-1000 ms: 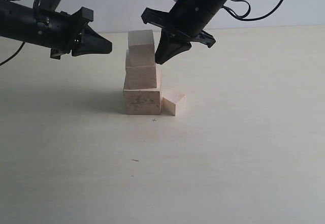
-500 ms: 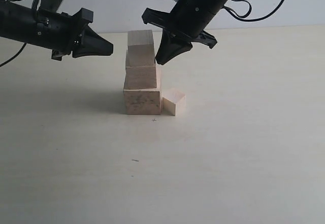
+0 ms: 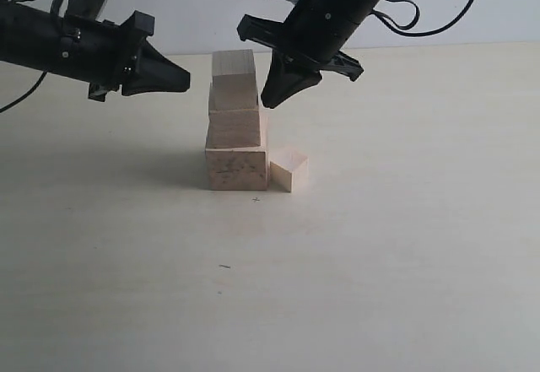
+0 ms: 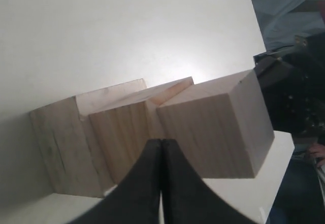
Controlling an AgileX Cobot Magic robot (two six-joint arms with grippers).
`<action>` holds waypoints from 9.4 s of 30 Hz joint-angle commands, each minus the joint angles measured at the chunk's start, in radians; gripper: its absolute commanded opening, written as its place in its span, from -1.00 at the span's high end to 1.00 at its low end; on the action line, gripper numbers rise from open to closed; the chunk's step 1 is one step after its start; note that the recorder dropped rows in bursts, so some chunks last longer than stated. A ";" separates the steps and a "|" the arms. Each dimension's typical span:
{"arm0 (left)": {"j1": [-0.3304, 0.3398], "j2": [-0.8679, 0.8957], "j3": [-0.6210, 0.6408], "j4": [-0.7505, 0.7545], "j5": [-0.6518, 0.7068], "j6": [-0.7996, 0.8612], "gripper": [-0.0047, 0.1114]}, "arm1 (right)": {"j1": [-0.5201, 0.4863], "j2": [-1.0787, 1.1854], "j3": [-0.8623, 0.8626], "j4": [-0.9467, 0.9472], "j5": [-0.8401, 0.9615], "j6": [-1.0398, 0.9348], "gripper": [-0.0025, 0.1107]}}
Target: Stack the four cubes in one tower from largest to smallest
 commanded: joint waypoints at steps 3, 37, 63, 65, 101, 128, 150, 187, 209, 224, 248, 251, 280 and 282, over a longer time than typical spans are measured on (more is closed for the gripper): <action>-0.001 0.000 -0.004 -0.080 0.041 0.035 0.92 | 0.000 -0.025 -0.003 -0.007 -0.003 0.004 0.96; -0.004 -0.004 -0.004 -0.119 -0.074 0.078 0.92 | -0.002 -0.072 -0.003 -0.150 -0.020 0.082 0.96; 0.414 -1.205 0.504 -0.150 -1.178 0.148 0.92 | -0.032 -0.043 0.265 -0.610 -0.298 -0.078 0.96; 0.383 -1.279 0.602 -0.160 -1.005 0.438 0.92 | -0.032 -0.047 0.268 -0.403 -0.301 -0.326 0.96; 0.119 -1.689 1.263 -0.415 -1.127 0.318 0.92 | 0.000 -0.362 0.843 0.279 -0.697 -1.240 -0.26; 0.119 -1.689 1.263 -0.413 -1.112 0.320 0.92 | 0.031 -0.151 0.707 0.366 -0.757 -1.231 -0.26; 0.119 -1.689 1.263 -0.413 -1.104 0.320 0.92 | 0.031 -0.272 0.707 0.113 -0.754 -0.896 0.35; -0.027 -1.689 1.263 -0.413 -1.099 0.323 0.92 | 0.187 -0.224 -0.121 -0.239 -0.045 -0.514 0.35; -0.038 -1.689 1.263 -0.413 -1.094 0.323 0.92 | 0.345 -0.194 -0.122 -0.730 -0.129 0.564 0.39; -0.038 -1.698 1.263 -0.413 -1.092 0.323 0.92 | 0.396 -0.169 -0.122 -0.822 -0.073 0.741 0.39; -0.038 -1.698 1.263 -0.413 -1.092 0.318 0.92 | 0.396 -0.129 -0.122 -0.795 -0.098 0.739 0.39; -0.038 -1.698 1.263 -0.413 -1.090 0.318 0.92 | 0.396 -0.129 -0.122 -0.804 -0.094 0.718 0.39; -0.038 -1.698 1.263 -0.413 -1.090 0.318 0.92 | 0.396 -0.150 -0.122 -0.815 -0.056 0.686 -0.03; -0.038 -1.698 1.263 -0.413 -1.090 0.318 0.92 | 0.396 -0.164 -0.122 -0.804 -0.070 0.686 -0.03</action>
